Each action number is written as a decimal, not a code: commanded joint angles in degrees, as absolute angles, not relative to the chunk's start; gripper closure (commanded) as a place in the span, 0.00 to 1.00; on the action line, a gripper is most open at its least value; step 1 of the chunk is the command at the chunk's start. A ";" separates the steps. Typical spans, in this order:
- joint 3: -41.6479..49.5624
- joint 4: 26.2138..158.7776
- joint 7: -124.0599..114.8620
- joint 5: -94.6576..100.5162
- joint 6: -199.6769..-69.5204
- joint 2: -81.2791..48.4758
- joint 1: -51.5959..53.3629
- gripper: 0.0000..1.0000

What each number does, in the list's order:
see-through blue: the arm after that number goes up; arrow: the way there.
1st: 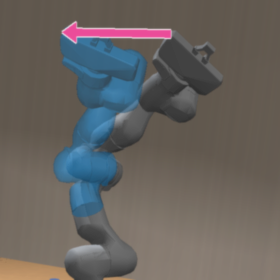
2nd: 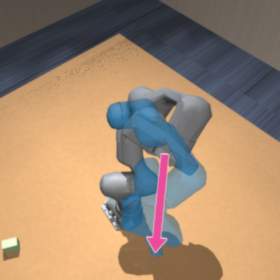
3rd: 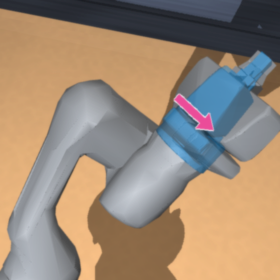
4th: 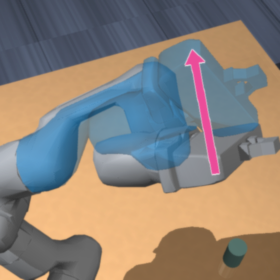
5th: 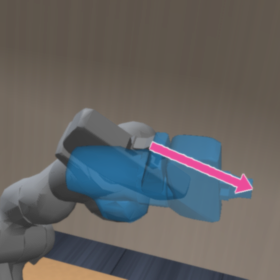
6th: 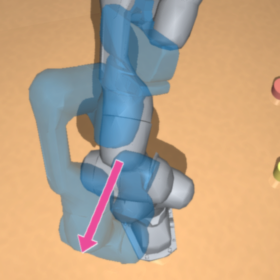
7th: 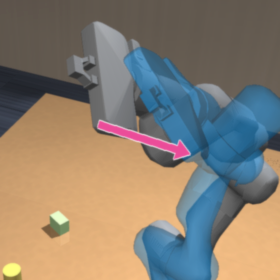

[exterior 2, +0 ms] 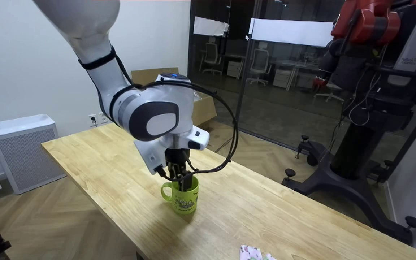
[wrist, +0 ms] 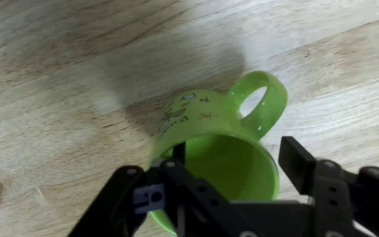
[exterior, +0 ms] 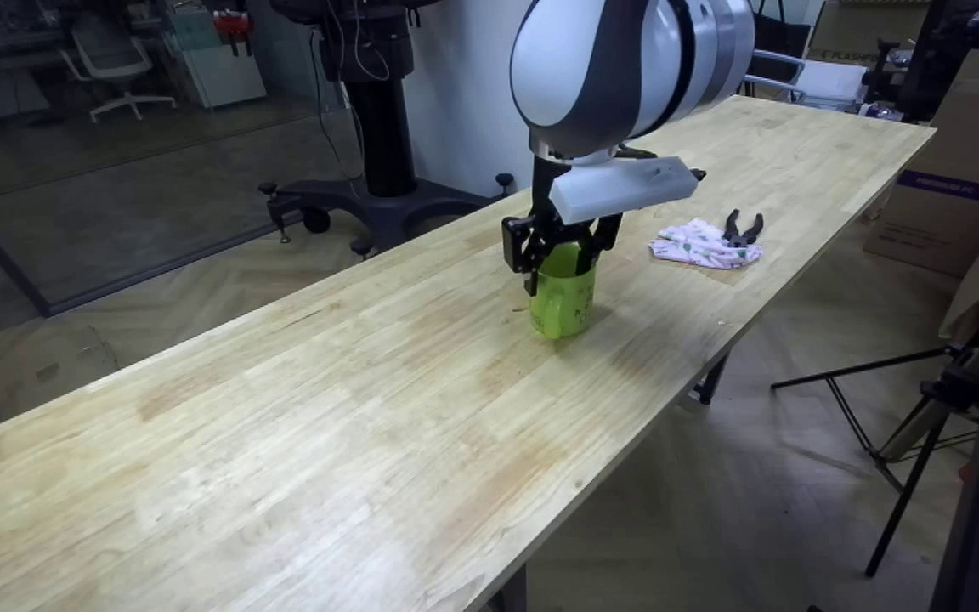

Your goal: Move the mug forward

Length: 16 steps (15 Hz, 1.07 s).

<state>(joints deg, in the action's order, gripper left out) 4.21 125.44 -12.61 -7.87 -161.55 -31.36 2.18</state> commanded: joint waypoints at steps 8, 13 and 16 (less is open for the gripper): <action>1.26 126.52 0.16 -3.28 -161.12 -29.62 -0.69 0.99; 1.45 125.68 0.03 -2.61 -161.28 -30.87 -0.41 0.90; 2.22 125.56 -1.00 -2.25 -161.75 -30.91 0.37 0.97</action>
